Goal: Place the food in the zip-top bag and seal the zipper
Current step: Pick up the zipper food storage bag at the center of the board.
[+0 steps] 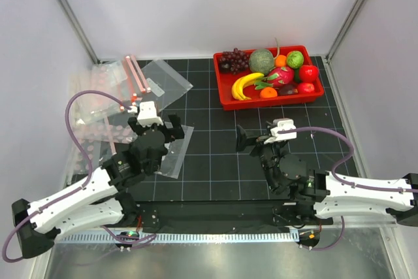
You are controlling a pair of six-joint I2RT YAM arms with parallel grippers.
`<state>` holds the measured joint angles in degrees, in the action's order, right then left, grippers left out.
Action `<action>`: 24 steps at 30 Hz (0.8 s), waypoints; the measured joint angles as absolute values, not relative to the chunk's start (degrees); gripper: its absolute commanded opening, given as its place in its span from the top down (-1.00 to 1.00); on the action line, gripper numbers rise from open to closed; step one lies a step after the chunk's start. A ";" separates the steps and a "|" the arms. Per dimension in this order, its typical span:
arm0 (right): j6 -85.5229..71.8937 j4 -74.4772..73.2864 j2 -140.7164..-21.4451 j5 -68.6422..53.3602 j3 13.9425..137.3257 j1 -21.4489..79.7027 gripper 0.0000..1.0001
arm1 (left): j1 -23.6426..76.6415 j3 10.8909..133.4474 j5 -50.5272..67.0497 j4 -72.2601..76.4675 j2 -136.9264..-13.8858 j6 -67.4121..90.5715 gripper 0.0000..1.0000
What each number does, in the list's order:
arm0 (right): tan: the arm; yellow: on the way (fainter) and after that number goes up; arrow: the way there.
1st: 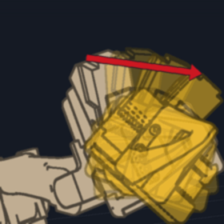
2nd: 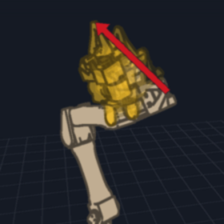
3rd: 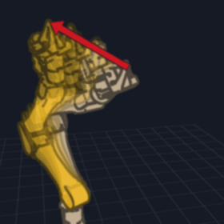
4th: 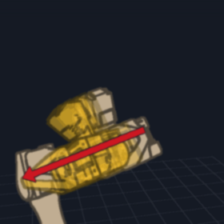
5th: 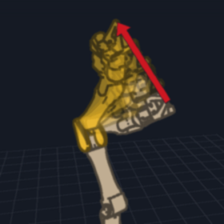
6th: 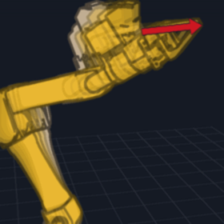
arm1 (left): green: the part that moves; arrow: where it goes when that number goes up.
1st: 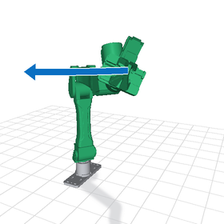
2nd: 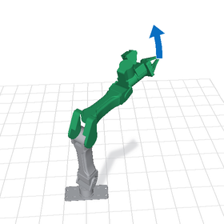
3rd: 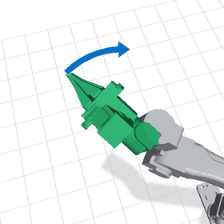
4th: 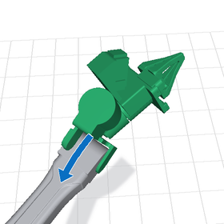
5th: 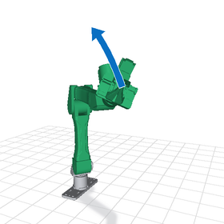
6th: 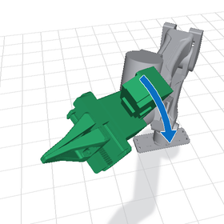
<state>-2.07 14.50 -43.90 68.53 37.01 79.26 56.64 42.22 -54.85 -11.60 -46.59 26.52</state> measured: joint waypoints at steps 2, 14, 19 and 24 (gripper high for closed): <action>-2.07 14.44 -43.86 67.94 36.45 79.26 -0.99 | 53.25 42.37 -50.52 -11.84 -47.33 28.64 -0.99; -1.10 14.31 -42.24 63.68 34.04 79.09 -0.99 | 26.37 45.06 -26.26 -12.62 -67.05 41.76 -0.90; -0.99 14.28 -42.24 62.54 33.93 79.05 -0.99 | 16.36 45.91 -19.18 -10.90 -78.00 46.94 -0.73; -1.02 14.28 -42.22 61.78 33.93 79.05 -0.99 | 12.45 49.47 -16.49 -9.78 -87.31 50.02 -0.43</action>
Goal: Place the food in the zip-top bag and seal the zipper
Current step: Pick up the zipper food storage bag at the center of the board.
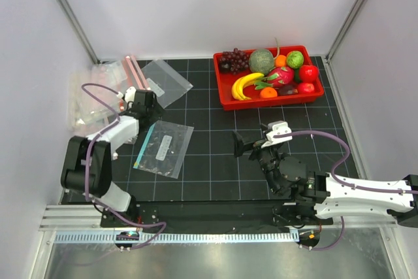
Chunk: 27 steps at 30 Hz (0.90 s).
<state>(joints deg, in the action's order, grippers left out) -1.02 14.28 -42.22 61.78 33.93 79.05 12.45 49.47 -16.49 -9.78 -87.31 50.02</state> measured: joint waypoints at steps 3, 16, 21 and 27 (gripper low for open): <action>-1.02 14.26 -42.00 61.34 33.91 79.05 -0.99 | 11.00 53.04 -16.45 -8.64 -92.73 50.85 -0.27; -0.99 14.26 -42.41 60.58 33.89 79.05 -0.99 | 7.55 58.70 -20.56 -7.14 -100.95 52.23 -0.43; -1.02 14.02 -42.78 59.79 33.89 79.05 -0.99 | 6.48 59.90 -21.43 -7.31 -101.89 52.10 -0.32; -1.02 14.02 -42.78 59.31 33.89 79.05 -0.99 | 6.11 63.92 -21.41 -7.51 -106.78 51.88 -0.15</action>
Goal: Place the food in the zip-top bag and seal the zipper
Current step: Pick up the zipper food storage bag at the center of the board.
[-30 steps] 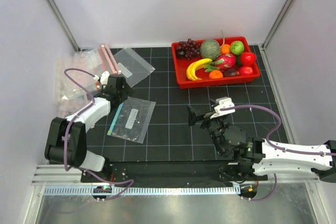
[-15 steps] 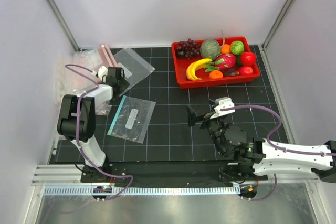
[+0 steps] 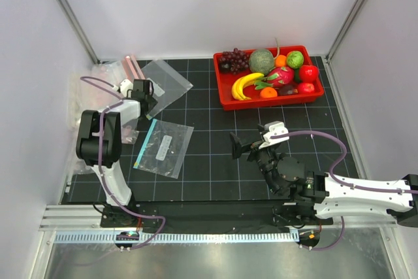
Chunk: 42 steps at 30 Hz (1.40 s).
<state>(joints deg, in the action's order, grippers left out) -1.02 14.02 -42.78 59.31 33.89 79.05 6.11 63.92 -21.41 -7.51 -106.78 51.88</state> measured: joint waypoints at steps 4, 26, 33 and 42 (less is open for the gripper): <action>-1.04 14.02 -42.81 58.94 33.89 79.05 -0.99 | 5.89 65.58 -21.34 -7.53 -108.84 51.75 0.25; -0.95 13.61 -44.62 56.95 33.89 79.02 -0.99 | 13.91 65.30 -11.00 -7.73 -100.77 49.32 0.99; -0.60 13.58 -44.80 56.84 33.91 78.96 -0.92 | 19.35 61.36 -12.10 -8.49 -86.76 47.40 0.99; -7.09 5.08 -48.49 44.62 38.24 67.26 -0.84 | 30.85 51.81 -15.07 -12.58 -67.46 42.92 0.99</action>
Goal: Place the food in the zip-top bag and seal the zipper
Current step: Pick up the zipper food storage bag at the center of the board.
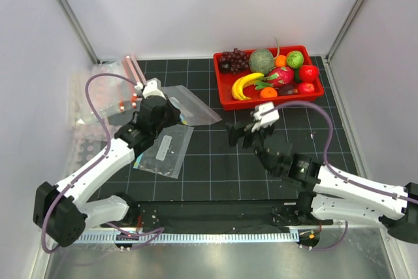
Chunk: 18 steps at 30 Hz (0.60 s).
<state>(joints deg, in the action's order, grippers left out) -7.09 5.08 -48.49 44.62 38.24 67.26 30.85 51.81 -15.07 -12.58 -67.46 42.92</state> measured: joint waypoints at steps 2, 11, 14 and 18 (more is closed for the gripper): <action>-10.22 2.57 -50.35 39.77 41.93 61.87 -0.81 | 33.19 49.98 -17.02 -12.97 -64.60 41.87 0.99; -17.98 -3.97 -71.07 18.22 63.94 50.33 -0.53 | 40.75 46.81 -25.36 -13.30 -64.64 34.30 1.00; -20.51 -5.80 -76.84 9.80 64.73 46.37 -0.44 | 44.58 46.85 -28.53 -13.30 -65.71 32.23 0.99; -22.57 -10.00 -84.55 0.03 69.28 41.28 -0.46 | 49.71 48.03 -32.88 -13.32 -67.37 29.12 1.00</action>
<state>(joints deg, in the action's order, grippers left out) -22.57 -10.00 -84.55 0.03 69.28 41.28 49.71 48.03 -32.88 -13.32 -67.37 29.12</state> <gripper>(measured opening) 0.723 0.009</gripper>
